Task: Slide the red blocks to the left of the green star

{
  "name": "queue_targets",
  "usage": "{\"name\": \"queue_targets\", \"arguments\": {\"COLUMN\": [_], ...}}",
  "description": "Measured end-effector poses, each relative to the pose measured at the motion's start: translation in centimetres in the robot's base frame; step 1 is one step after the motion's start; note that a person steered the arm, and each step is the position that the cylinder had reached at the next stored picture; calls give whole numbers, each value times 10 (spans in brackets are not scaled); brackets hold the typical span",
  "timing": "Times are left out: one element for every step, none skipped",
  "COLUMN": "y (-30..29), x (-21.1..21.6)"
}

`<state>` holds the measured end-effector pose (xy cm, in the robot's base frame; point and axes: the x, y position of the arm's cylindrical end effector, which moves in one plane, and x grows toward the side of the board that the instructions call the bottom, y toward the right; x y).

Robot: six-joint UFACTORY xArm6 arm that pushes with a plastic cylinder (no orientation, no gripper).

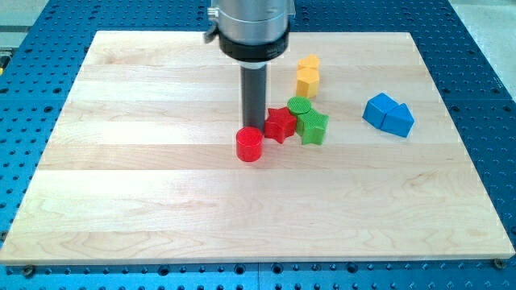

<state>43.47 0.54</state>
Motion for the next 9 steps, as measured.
{"name": "queue_targets", "arguments": {"y": [1, -48, -121, -102, -46, -21, -21, -1, 8], "x": [0, 10, 39, 49, 31, 27, 27, 27, 27]}}
